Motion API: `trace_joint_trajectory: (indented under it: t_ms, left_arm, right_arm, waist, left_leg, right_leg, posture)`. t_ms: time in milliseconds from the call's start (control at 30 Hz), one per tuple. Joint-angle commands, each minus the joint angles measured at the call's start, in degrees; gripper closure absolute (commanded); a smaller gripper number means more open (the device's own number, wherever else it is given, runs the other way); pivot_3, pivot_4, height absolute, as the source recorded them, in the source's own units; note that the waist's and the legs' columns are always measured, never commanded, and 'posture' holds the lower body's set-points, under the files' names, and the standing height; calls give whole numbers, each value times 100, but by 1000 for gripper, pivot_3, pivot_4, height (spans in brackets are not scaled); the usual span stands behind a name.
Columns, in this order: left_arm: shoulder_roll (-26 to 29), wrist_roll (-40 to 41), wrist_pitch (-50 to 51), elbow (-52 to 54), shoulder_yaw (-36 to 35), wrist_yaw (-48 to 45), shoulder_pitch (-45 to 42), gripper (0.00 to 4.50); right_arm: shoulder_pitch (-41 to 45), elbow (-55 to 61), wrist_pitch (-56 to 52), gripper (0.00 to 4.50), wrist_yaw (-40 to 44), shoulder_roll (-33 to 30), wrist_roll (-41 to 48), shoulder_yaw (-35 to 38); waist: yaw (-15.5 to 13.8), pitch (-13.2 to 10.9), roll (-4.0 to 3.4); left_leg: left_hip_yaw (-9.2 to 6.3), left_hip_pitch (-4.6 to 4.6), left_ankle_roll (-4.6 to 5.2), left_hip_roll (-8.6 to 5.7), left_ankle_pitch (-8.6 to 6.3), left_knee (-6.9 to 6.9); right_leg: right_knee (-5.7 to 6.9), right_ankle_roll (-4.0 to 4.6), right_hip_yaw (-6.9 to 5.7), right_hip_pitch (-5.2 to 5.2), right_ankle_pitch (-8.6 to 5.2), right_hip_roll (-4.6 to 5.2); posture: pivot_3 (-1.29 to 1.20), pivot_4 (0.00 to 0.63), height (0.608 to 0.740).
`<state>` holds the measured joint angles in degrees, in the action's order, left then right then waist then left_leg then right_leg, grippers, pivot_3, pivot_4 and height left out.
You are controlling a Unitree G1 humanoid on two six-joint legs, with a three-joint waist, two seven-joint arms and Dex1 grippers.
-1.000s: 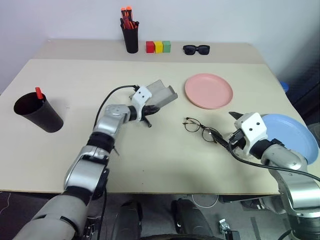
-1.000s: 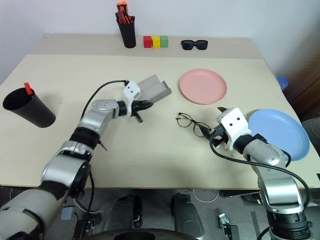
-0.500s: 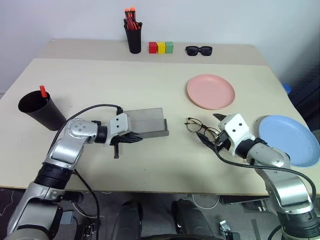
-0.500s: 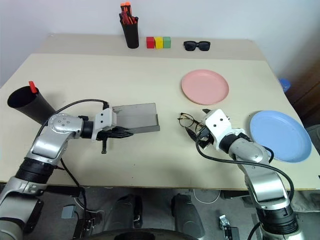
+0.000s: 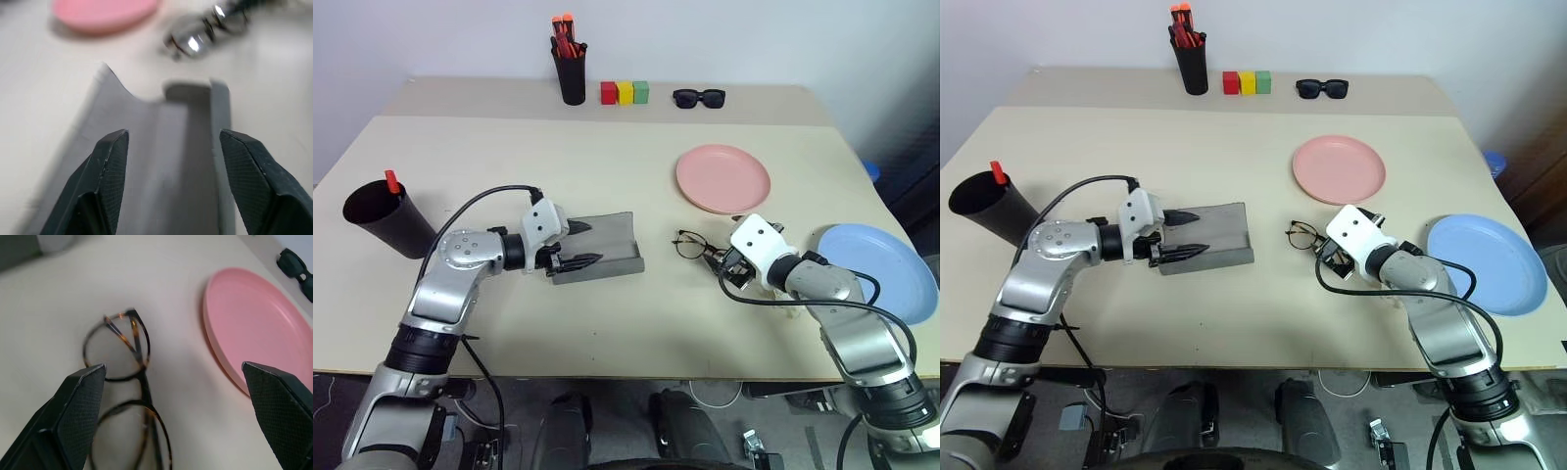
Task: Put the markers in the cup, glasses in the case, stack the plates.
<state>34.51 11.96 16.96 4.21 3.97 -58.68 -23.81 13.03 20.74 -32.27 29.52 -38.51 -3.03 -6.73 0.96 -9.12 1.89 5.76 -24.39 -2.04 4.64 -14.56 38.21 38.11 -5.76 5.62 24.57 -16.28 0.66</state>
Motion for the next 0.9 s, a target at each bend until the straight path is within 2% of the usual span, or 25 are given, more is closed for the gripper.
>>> trace_joint_trajectory:
  t_ms: [33, 233, 300, 333, 367, 567, 900]
  left_arm:
    - [13, 138, 121, 594, -211, 305, 403, 1535]
    - [84, 316, 461, 1181, -408, 661, 1202, 1535]
    - [161, 328, 497, 1406, -442, 695, 1521, 1472]
    - [179, 352, 510, 1497, -455, 717, 1622, 1472]
    - [187, 393, 550, 1592, -474, 751, 1705, 1472]
    - [183, 523, 693, 1868, -506, 931, 1883, 1472]
    - [119, 537, 509, 1873, -634, 1247, 1899, 1472]
  right_arm:
    - [172, -99, 134, 0, -89, -83, -354, -118]
    - [269, -319, 214, 0, -42, -34, -579, -210]
    - [343, -427, 180, 505, -2, 2, -601, -257]
    - [366, -474, 170, 791, 13, 10, -614, -277]
    - [385, -518, 153, 1271, 37, 11, -626, -300]
    - [412, -695, 169, 4430, 192, -22, -678, -416]
    - [603, -725, 450, 4477, 320, -93, -906, -437]
  waist:
    - [7, 0, -1]
    - [-8, 0, 0]
    - [1, 0, 0]
    - [7, 0, 0]
    - [6, 0, 0]
    - [-11, 1, 0]
    - [4, 3, 3]
  left_leg:
    - [2, 0, 0, 0, 0, 0]
    - [2, 0, 0, 0, 0, 2]
    - [2, 1, 0, 0, 0, 1]
    - [2, 2, 0, 0, 0, 1]
    - [2, 2, 0, 0, 0, 1]
    - [3, 2, 0, -1, 0, 2]
    - [3, 4, 0, 1, 0, 1]
  right_leg:
    - [0, 0, 1, 0, 0, 0]
    - [-1, 9, 1, 0, -5, 2]
    - [0, 10, 2, -1, -6, 2]
    - [0, 11, 2, -1, -6, 2]
    - [0, 12, 2, 0, -6, 1]
    - [-2, 15, 2, -1, -8, 3]
    - [-1, 15, 2, -2, -7, 1]
  posture:
    - [0, 150, 722]
    - [0, 150, 722]
    - [0, 150, 722]
    - [0, 150, 722]
    - [0, 150, 722]
    - [0, 150, 722]
    - [0, 150, 722]
